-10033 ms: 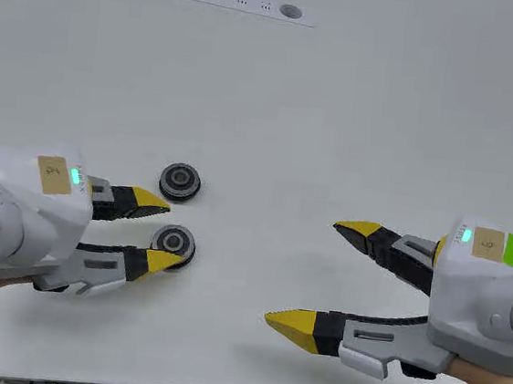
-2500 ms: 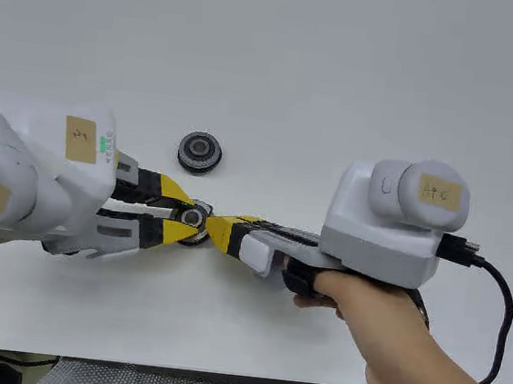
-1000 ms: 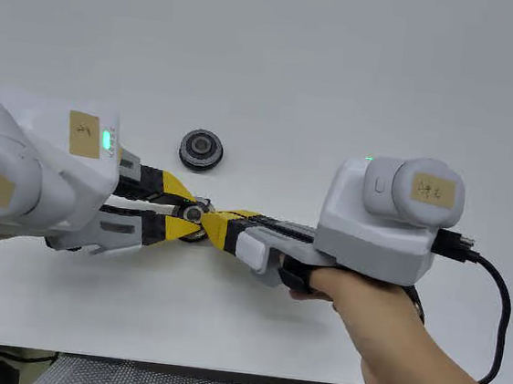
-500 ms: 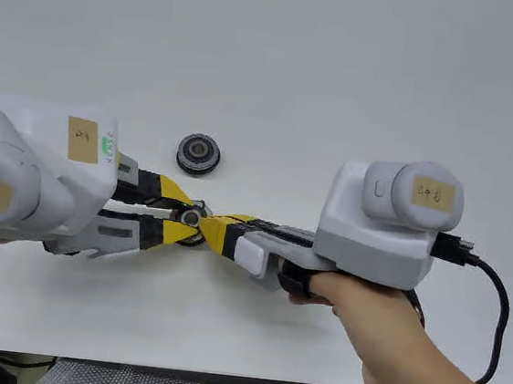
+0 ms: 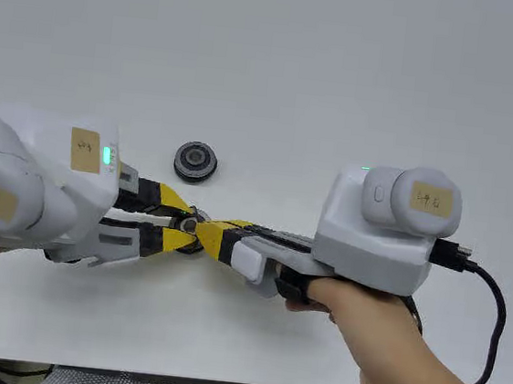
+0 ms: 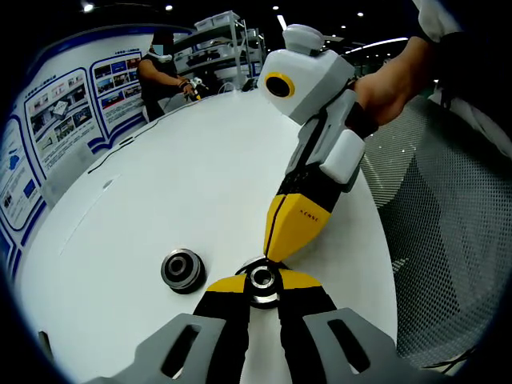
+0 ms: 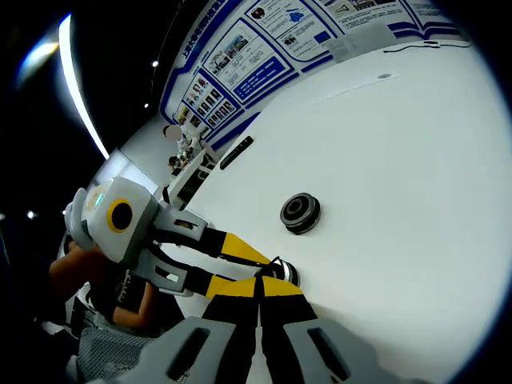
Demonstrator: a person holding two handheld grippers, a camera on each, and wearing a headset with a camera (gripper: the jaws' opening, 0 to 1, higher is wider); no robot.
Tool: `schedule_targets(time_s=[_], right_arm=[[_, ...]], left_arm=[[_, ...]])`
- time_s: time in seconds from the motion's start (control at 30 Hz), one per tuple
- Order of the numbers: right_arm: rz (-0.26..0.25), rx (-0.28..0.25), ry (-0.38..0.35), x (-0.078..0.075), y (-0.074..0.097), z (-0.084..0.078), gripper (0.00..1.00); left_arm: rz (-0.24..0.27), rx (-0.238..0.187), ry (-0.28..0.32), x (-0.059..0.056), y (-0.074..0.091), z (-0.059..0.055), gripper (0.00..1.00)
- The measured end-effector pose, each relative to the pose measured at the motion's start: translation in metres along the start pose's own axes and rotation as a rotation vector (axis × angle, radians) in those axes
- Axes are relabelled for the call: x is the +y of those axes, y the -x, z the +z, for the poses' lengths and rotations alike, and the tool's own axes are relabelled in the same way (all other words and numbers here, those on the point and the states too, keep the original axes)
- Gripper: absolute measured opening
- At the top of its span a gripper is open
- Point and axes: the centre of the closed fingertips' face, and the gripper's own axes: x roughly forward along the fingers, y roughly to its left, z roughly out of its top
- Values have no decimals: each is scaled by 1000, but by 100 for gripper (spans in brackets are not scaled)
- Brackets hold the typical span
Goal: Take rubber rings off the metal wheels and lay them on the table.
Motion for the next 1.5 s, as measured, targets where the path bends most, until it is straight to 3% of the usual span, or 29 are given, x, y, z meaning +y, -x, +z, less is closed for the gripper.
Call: schedule_targets(time_s=[0.4,0.47,0.8,1.1,1.17,1.33,1.5], right_arm=[[-6,-15,-24,1,3,3,1],[-25,-14,-59,-2,2,2,2],[-13,-20,-78,2,0,4,2],[14,-45,-113,8,0,11,2],[18,-53,-124,8,1,13,2],[13,-88,-157,4,8,21,2],[-21,-135,-186,-10,19,32,2]], left_arm=[[10,4,2,0,0,0,13],[17,0,10,0,1,0,13],[32,-4,42,1,2,0,14],[55,-40,63,2,18,8,15],[56,-45,91,3,21,6,15],[80,-57,104,9,26,7,17],[82,-57,87,13,23,11,17]])
